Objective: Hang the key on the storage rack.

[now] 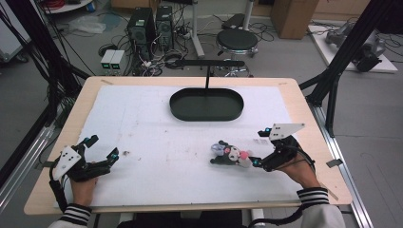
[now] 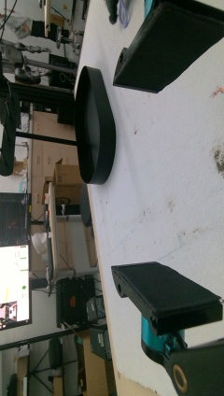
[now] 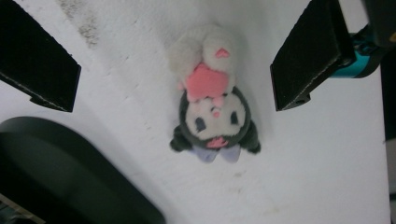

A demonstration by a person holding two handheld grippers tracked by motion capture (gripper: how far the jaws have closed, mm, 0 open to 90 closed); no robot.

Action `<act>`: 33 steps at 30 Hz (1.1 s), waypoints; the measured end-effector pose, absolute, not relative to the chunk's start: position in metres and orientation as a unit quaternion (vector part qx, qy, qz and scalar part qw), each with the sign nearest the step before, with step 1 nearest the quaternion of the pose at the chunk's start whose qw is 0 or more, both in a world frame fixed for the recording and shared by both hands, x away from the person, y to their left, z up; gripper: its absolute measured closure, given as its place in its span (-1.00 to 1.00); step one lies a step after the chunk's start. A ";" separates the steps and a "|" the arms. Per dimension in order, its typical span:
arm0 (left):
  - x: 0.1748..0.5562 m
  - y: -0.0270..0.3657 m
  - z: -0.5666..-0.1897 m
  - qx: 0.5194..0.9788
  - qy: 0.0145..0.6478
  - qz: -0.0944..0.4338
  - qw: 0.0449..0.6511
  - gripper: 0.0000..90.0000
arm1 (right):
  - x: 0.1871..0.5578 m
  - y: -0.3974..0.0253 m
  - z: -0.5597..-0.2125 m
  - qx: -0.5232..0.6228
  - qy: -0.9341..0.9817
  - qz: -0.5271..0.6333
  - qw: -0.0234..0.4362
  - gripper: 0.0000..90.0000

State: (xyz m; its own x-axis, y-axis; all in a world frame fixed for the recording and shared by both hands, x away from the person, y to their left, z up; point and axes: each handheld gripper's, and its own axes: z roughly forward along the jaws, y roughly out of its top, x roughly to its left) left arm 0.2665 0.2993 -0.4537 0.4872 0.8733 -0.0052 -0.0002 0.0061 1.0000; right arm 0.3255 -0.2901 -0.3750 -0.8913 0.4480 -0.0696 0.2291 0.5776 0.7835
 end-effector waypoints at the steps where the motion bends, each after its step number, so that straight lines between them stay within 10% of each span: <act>1: 0.266 0.299 -0.454 0.608 0.359 0.357 0.612 -0.80 | 0.328 -0.286 -0.376 0.188 0.888 0.401 0.124 -0.99; 33: 0.266 0.299 -0.454 0.608 0.359 0.357 0.611 -0.80 | 0.353 -0.246 -0.403 0.153 0.960 0.229 0.044 -0.85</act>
